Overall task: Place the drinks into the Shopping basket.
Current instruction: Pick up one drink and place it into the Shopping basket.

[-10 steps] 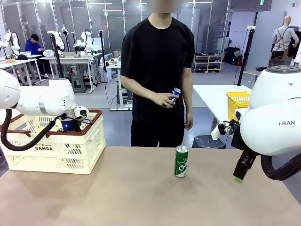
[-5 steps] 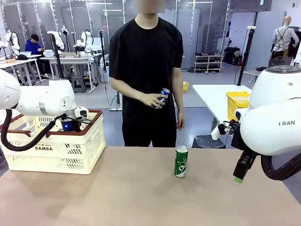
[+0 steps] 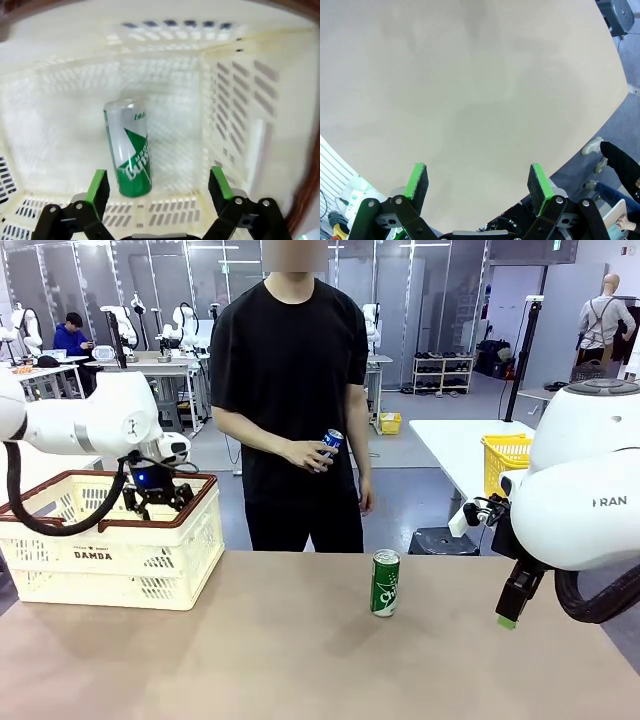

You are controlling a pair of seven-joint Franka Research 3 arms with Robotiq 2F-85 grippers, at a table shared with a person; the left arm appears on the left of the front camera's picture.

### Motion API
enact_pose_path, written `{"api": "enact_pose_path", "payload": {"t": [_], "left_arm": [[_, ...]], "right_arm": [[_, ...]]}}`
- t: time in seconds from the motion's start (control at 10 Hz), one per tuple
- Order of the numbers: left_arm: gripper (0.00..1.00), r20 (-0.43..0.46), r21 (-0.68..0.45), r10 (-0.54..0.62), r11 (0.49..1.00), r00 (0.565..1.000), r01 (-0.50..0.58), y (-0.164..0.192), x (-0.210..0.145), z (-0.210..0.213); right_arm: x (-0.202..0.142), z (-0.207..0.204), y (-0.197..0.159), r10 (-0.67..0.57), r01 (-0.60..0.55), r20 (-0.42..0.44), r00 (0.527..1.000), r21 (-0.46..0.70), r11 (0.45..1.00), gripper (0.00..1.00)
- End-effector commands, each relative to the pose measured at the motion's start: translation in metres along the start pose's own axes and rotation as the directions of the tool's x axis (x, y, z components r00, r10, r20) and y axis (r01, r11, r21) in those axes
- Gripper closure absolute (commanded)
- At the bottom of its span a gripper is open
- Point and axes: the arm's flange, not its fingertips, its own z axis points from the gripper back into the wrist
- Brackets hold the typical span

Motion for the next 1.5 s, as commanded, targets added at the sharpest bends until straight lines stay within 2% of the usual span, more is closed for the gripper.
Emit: {"api": "enact_pose_path", "payload": {"t": [0.0,0.2,0.3,0.4,0.5,0.7,0.8,1.2,1.4], "left_arm": [[0.0,0.038,0.02,0.025,0.999,0.999,-0.026,-0.006,-0.028,0.031],[0.0,0.063,0.045,0.024,0.999,0.998,-0.027,-0.006,-0.036,0.059],[0.0,0.074,0.048,-0.041,0.998,0.996,0.038,-0.018,-0.05,0.08],[0.0,0.066,0.13,-0.027,0.991,0.997,0.018,-0.026,-0.06,0.097],[0.0,0.069,0.133,-0.003,0.991,0.998,-0.006,-0.027,-0.063,0.108],[0.0,0.088,0.073,-0.075,0.995,0.993,0.069,-0.047,-0.086,0.135],[0.0,0.059,0.042,-0.169,0.985,0.984,0.167,-0.063,-0.111,0.147],[0.0,-0.07,-0.053,-0.418,0.908,0.906,0.415,-0.098,-0.192,0.141],[0.0,-0.09,-0.1,-0.551,0.834,0.83,0.543,-0.106,-0.211,0.126]], "right_arm": [[-0.001,0.0,-0.001,0.007,-0.007,-0.004,1.0,-0.002,1.0,0.0],[-0.001,0.0,-0.001,0.007,-0.007,-0.004,1.0,-0.002,1.0,0.0],[-0.001,0.0,-0.001,0.007,-0.007,-0.004,1.0,-0.002,1.0,0.0],[-0.001,0.0,-0.001,0.007,-0.007,-0.004,1.0,-0.002,1.0,0.0],[-0.001,0.0,-0.001,0.007,-0.007,-0.004,1.0,-0.002,1.0,0.0],[-0.001,0.0,-0.001,0.007,-0.007,-0.004,1.0,-0.002,1.0,0.0],[-0.001,0.0,-0.001,0.007,-0.007,-0.004,1.0,-0.002,1.0,0.0],[-0.001,0.0,-0.001,0.007,-0.007,-0.004,1.0,-0.002,1.0,0.0],[-0.001,0.0,-0.001,0.007,-0.007,-0.004,1.0,-0.002,1.0,0.0]]}}
